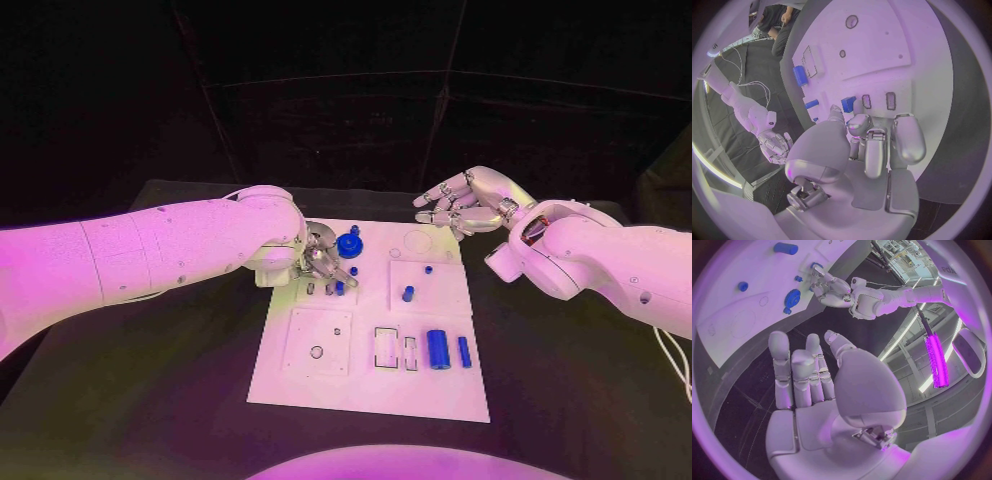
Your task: Assemble the parts on the task board
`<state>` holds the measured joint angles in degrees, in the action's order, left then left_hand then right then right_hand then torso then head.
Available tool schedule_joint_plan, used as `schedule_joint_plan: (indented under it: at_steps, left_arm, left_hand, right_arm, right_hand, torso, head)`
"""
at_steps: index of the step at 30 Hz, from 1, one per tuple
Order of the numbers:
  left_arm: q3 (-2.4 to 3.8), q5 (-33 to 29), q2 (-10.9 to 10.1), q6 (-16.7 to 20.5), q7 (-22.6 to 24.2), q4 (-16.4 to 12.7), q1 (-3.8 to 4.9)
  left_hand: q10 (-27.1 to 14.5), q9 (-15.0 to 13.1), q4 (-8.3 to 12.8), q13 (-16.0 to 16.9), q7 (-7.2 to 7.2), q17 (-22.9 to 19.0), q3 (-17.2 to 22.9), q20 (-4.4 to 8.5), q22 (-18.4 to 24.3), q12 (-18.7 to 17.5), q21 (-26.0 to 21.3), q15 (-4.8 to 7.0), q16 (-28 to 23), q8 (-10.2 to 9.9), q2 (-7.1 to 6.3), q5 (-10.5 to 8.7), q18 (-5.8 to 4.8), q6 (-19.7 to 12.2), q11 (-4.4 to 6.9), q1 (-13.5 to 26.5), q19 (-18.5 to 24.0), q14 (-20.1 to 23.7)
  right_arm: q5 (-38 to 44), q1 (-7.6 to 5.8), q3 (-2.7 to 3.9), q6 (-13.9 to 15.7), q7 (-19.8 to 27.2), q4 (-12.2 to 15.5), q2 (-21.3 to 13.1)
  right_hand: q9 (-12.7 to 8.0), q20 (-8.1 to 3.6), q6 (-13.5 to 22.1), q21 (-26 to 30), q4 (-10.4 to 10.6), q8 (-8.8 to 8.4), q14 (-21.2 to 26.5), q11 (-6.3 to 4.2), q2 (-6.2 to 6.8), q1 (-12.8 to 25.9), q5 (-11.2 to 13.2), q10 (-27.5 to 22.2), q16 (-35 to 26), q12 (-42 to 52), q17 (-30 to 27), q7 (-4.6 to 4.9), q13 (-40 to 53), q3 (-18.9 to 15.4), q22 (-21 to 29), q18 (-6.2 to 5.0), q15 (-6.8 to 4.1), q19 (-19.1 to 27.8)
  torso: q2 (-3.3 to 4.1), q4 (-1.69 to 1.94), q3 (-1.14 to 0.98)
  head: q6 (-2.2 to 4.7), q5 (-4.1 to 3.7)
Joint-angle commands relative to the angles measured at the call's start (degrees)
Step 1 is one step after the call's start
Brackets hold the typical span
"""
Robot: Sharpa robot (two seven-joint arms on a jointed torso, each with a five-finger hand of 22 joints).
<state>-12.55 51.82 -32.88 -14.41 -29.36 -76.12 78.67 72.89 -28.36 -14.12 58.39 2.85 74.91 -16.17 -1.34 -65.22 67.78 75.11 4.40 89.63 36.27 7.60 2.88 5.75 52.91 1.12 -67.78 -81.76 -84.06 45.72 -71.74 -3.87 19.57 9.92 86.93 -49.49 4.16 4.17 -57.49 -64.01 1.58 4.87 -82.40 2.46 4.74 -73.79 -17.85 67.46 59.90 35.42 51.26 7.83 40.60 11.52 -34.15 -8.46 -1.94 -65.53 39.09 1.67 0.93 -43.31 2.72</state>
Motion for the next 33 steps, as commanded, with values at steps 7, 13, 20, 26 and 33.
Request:
schedule_joint_plan:
  at_steps: [7, 13, 20, 26, 33]
  left_arm:
    - [0.02, 0.63, 0.14, -0.77, -0.49, 0.09, 0.06]
    - [0.02, 0.63, 0.17, -0.73, -0.50, 0.05, 0.06]
    - [0.02, 0.63, 0.10, -0.47, -0.48, -0.10, 0.06]
    - [0.02, 0.29, -0.46, 0.19, -0.38, -0.74, 0.05]
    - [0.04, -2.20, -2.21, 3.10, -0.03, -2.56, 0.04]
  left_hand:
    - [0.35, -1.02, 2.84, 0.28, -0.03, 15.09, 1.45, 0.10, -0.36, 0.39, 0.42, 0.52, 0.37, 1.00, 0.78, -0.15, -1.10, -0.92, 0.17, -3.43, -0.15, -5.94]
    - [0.32, -1.66, 5.91, 0.41, -0.28, 15.09, 3.76, 0.18, -0.75, 0.41, 0.63, 0.65, 0.37, 1.42, 1.39, -0.12, -1.13, -1.43, 0.38, -6.81, -0.12, -5.94]
    - [0.09, -1.76, 9.84, 0.38, -0.79, 15.09, 7.39, 0.47, -1.03, 0.10, 0.76, 1.03, 0.37, 1.07, 2.28, -0.08, -1.14, -2.07, 0.87, -11.40, -0.04, -5.94]
    - [-0.22, -1.41, 12.80, 0.20, -1.05, 15.09, 11.14, 0.73, -1.22, -0.42, 0.83, 1.31, 0.37, 0.25, 3.15, 0.00, -1.14, -2.51, 1.15, -14.59, 0.01, -5.94]
    - [0.01, -1.51, 15.54, -0.05, -0.66, 15.09, 17.92, 0.65, -1.46, -1.00, 0.87, 1.08, 0.37, -0.16, 2.60, -0.08, -1.18, -2.78, 0.85, -13.92, 0.12, -5.94]
  right_arm:
    - [-0.09, -0.11, 0.04, -0.55, 0.05, -0.05, 0.12]
    - [-0.09, -0.11, 0.03, -0.59, 0.04, -0.17, 0.20]
    - [-0.09, -0.11, 0.03, -0.67, 0.03, -0.32, 0.28]
    - [-0.09, -0.11, 0.03, -0.75, 0.03, -0.38, 0.35]
    - [-0.09, -0.11, 0.03, -0.94, -0.03, -0.64, 0.46]
  right_hand:
    - [-0.06, 0.12, 0.31, 0.31, 0.09, -0.37, -0.36, 0.07, -0.15, 0.49, -0.37, 0.29, -0.22, -0.23, -0.05, 0.02, -0.06, 0.18, 0.06, -1.14, 0.08, -0.05]
    - [-0.06, 0.12, 0.31, 0.31, 0.09, -0.37, -0.36, 0.07, -0.15, 0.49, -0.37, 0.29, -0.22, -0.23, -0.05, 0.02, -0.06, 0.18, 0.06, -1.14, 0.08, -0.05]
    - [-0.07, 0.13, 0.38, 0.40, 0.10, -0.41, -0.38, 0.07, -0.16, 0.55, -0.51, 0.30, -0.26, -0.22, -0.03, 0.04, -0.11, 0.25, 0.14, -1.15, 0.09, -0.06]
    - [-0.07, 0.13, 0.38, 0.40, 0.10, -0.41, -0.38, 0.07, -0.16, 0.55, -0.51, 0.30, -0.26, -0.22, -0.03, 0.04, -0.11, 0.25, 0.14, -1.15, 0.09, -0.06]
    - [-0.07, 0.13, 0.43, 0.49, 0.17, -0.44, -0.37, 0.10, -0.16, 0.69, -0.62, 0.30, -0.37, -0.21, -0.10, 0.06, -0.17, 0.29, 0.24, -1.16, 0.09, -0.05]
  torso:
    - [-0.05, 0.01, 0.02]
    - [-0.01, 0.03, 0.03]
    - [-0.03, 0.06, 0.04]
    - [-0.02, 0.06, 0.04]
    - [-0.02, 0.10, 0.04]
  head:
    - [-0.29, -0.02]
    - [-0.32, -0.05]
    - [-0.45, -0.04]
    - [-0.55, -0.08]
    - [-0.52, -0.06]
